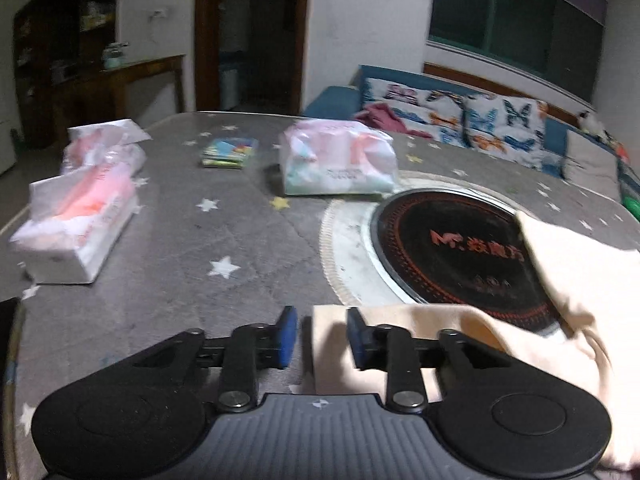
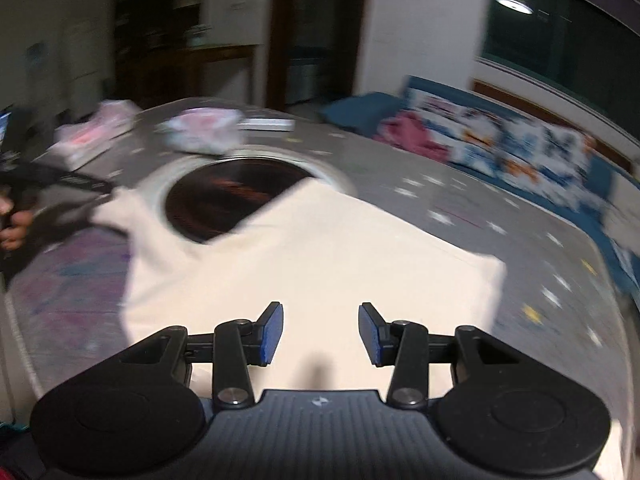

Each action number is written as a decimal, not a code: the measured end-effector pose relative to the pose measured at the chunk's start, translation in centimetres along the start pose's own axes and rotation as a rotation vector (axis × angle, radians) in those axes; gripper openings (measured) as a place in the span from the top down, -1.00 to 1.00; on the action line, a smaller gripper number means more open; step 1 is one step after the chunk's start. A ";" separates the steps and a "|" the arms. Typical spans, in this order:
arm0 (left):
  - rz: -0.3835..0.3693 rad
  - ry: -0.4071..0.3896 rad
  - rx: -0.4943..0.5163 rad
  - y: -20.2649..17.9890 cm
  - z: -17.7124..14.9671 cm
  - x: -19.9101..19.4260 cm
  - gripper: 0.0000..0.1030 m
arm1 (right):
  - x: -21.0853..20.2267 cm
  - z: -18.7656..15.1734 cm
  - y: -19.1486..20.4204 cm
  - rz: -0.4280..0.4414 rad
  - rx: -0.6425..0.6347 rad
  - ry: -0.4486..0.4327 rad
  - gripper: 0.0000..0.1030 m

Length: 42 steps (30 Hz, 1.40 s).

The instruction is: Fold clothes

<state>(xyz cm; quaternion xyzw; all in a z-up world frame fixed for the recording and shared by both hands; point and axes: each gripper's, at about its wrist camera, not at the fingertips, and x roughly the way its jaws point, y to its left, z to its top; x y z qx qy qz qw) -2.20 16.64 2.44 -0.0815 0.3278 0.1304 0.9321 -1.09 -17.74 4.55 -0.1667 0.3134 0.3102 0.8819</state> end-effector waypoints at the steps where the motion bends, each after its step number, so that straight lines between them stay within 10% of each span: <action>1: -0.013 0.001 0.019 -0.2 -0.2 0.0 0.70 | 0.4 0.5 1.0 0.027 -0.023 0.002 0.19; 17: -0.130 -0.309 0.144 1.2 3.0 -4.1 0.95 | 8.8 5.8 11.7 0.288 -0.182 0.026 0.19; 23: -0.011 -0.196 0.067 3.6 1.4 -2.9 0.68 | 10.1 5.0 13.3 0.339 -0.204 0.091 0.19; 33: -0.180 -0.008 -0.141 2.0 1.0 -2.3 0.56 | 10.6 3.7 13.1 0.299 -0.164 0.119 0.38; 42: -0.060 0.126 -0.230 -0.7 3.7 2.8 0.09 | 10.3 3.4 13.6 0.267 -0.209 0.100 0.73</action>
